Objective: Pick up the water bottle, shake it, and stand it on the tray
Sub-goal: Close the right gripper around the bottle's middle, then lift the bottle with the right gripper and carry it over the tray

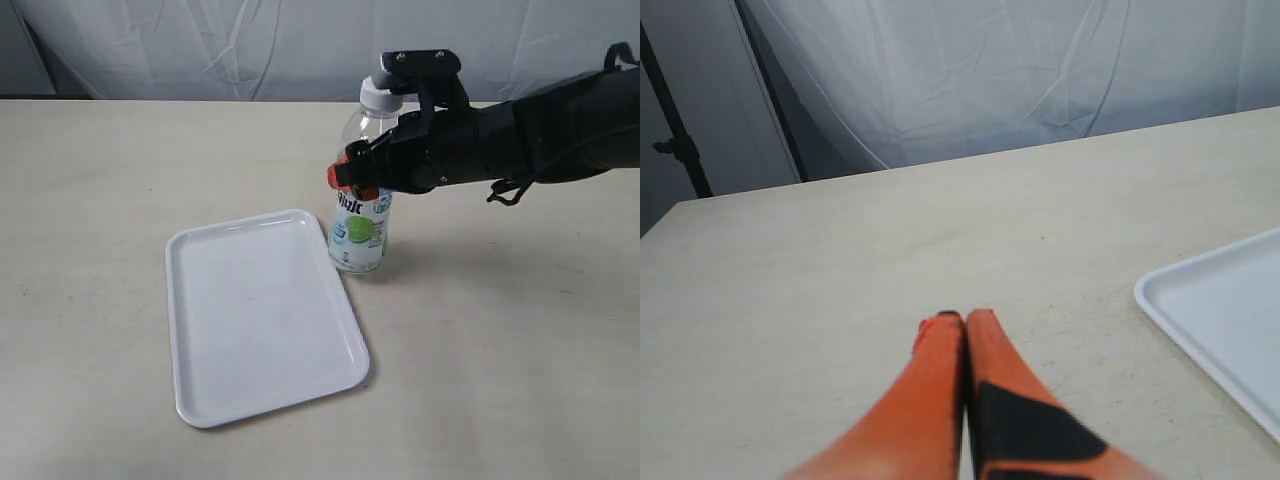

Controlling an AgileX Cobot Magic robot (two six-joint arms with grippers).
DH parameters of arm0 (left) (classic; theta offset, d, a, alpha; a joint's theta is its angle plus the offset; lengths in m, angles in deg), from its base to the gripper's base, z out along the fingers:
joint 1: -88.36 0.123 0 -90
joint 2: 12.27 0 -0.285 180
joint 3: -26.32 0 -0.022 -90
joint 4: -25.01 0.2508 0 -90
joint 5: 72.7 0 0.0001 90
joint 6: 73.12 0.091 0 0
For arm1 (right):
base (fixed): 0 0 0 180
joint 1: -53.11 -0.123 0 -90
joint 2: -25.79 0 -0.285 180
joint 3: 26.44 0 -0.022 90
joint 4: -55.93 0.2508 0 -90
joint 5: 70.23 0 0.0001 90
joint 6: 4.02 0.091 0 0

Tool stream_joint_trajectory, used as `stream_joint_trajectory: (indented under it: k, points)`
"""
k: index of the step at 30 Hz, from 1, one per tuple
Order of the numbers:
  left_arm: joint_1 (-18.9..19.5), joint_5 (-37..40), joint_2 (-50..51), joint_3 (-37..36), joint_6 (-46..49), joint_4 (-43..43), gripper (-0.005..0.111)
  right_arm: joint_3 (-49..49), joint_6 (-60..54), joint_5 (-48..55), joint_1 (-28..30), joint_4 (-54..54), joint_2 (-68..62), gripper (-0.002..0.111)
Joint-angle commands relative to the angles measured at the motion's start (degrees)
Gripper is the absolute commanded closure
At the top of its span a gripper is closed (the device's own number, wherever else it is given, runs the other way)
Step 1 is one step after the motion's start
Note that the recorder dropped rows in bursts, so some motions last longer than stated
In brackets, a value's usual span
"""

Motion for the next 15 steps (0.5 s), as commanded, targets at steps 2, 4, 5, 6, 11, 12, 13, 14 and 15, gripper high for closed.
stream_joint_trajectory:
  k: [2, 4, 5, 6, 11, 12, 13, 14, 15]
  points:
    - [-0.02, -0.77, -0.26, -0.21, -0.09, 0.0, 0.106, -0.48, 11.67, 22.03, -2.06, -3.4, 8.72, 0.109]
    - [-0.02, -0.77, -0.26, -0.21, -0.09, 0.0, 0.106, -0.71, 5.38, 32.02, -4.4, -3.06, 10.21, 0.109]
    - [-0.02, -0.77, -0.26, -0.21, -0.09, 0.0, 0.106, -0.7, 5.53, 28.19, -5.87, -5.05, 11.23, 0.109]
    - [-0.02, -0.77, -0.26, -0.21, -0.09, 0.0, 0.106, -0.48, 11.46, 17.77, -7.46, -9.2, 12.31, 0.109]
    - [-0.02, -0.77, -0.26, -0.21, 0.03, 0.0, 0.106, -1.25, 51.68, 2.68, -11.36, -39.6, 13.49, 0.109]
    - [-0.02, -0.77, -0.26, -0.21, 0.03, 0.0, 0.106, -2.54, 48.46, 8.45, -12.79, -39.54, 13.39, 0.109]
    - [-0.02, -0.77, -0.26, -0.21, 0.03, 0.0, 0.106, -3.55, 43.06, 12.42, -14.03, -39.59, 13.38, 0.109]
    - [-0.02, -0.77, -0.26, -0.21, 0.03, 0.0, 0.106, -4.61, 41.02, 13.78, -15.45, -42.36, 13.38, 0.109]
    - [-0.02, -0.77, -0.26, -0.21, 0.03, 0.0, 0.106, -5.01, 47.33, 10.94, -16.36, -48.42, 13.49, 0.109]
